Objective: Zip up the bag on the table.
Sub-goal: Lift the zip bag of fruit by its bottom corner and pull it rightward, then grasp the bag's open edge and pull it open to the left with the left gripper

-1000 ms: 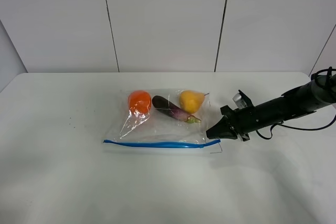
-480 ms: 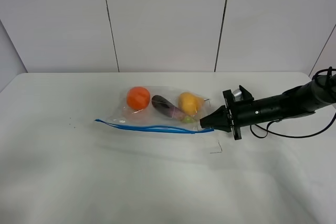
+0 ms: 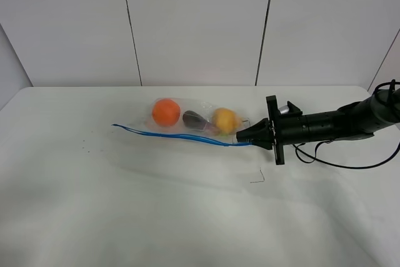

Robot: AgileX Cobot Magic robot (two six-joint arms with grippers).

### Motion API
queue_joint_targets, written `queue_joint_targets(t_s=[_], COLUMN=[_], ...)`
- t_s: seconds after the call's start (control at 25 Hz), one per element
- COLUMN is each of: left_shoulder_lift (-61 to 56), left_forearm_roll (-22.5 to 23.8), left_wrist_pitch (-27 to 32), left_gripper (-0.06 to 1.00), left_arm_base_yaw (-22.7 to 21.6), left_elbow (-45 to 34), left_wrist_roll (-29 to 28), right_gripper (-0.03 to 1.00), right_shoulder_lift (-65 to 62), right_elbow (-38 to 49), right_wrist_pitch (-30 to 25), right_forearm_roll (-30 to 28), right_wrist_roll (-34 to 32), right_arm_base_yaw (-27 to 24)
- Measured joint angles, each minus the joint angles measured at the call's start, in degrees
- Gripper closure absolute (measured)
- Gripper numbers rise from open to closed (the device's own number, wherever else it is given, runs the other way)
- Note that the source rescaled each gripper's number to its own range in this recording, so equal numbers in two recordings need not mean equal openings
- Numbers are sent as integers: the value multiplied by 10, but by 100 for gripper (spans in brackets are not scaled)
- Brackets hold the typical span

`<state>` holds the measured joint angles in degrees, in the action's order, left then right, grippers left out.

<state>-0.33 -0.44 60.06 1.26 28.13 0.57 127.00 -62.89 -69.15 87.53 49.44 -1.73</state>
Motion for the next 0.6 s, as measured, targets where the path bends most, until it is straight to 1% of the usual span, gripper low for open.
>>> queue_joint_targets(t_s=[0.6], left_shoulder_lift=[0], left_forearm_roll=[0], left_wrist_pitch=[0], left_gripper=[-2], left_arm_base_yaw=[0], left_elbow=[0], left_wrist_roll=[0], right_gripper=[97], right_shoulder_lift=[0], right_elbow=[0], right_wrist_pitch=[-1], right_forearm_roll=[0], right_wrist_roll=[-12], right_arm_base_yaw=[0])
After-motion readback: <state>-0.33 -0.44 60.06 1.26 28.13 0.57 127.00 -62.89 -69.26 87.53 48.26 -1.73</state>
